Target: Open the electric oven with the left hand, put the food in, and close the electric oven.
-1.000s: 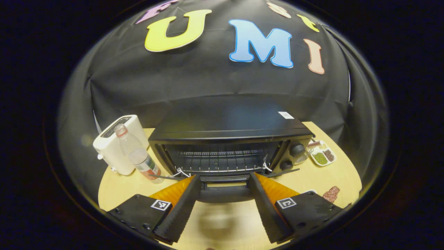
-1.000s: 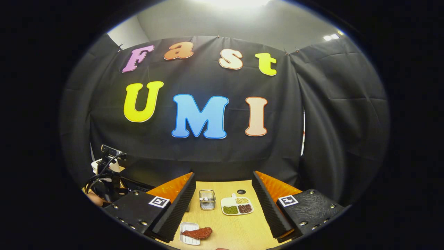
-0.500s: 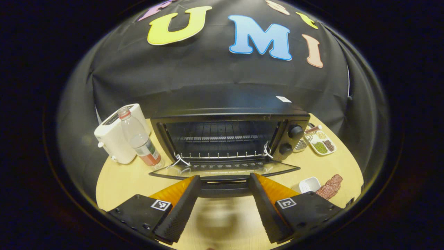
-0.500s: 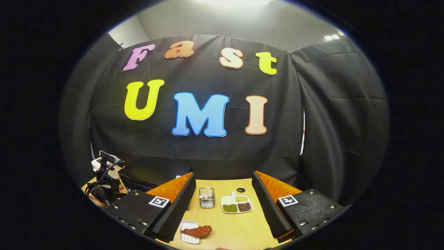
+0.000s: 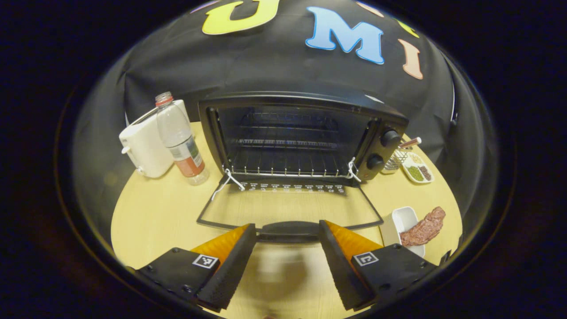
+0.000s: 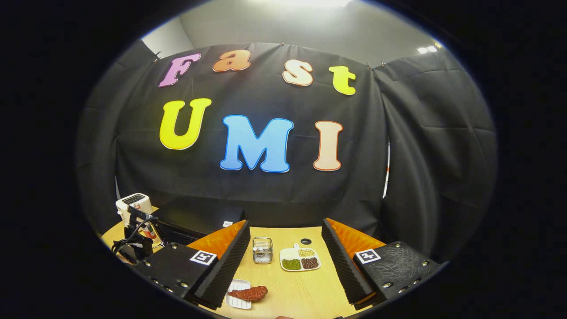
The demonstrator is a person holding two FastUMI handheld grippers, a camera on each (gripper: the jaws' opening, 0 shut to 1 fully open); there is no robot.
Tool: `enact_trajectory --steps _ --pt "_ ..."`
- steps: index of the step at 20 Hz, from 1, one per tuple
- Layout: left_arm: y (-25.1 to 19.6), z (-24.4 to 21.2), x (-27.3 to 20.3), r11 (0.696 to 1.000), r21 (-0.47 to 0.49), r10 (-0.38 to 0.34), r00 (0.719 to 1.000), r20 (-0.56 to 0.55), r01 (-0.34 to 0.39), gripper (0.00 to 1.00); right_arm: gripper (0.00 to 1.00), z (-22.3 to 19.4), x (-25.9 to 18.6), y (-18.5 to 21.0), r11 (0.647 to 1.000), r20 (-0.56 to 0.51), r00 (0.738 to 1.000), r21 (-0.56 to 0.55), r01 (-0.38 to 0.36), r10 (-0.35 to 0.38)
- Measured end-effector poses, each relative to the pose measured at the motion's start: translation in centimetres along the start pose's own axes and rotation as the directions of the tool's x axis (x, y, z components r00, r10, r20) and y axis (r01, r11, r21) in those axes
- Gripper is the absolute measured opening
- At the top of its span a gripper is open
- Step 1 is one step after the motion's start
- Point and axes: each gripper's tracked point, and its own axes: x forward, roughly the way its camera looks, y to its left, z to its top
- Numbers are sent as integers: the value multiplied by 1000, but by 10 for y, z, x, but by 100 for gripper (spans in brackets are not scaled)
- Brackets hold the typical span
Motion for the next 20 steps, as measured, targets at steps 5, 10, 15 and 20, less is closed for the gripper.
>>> enact_trajectory --steps 5,10,15,20 --pt "0 60 -29 1000 -6 -12 991 135 13 95 98 -6 5 3 1000 -15 1000 11 -19 19" --pt "-11 145 -92 999 -14 -37 939 342 45 95 98 -24 18 7 995 -60 994 46 -87 89" --pt "-11 214 -163 999 3 -32 845 533 36 95 98 -85 35 8 969 -226 956 203 -143 189" --pt "-11 258 -234 1000 -1 -15 759 651 21 91 99 -161 36 14 892 -370 874 429 -140 315"
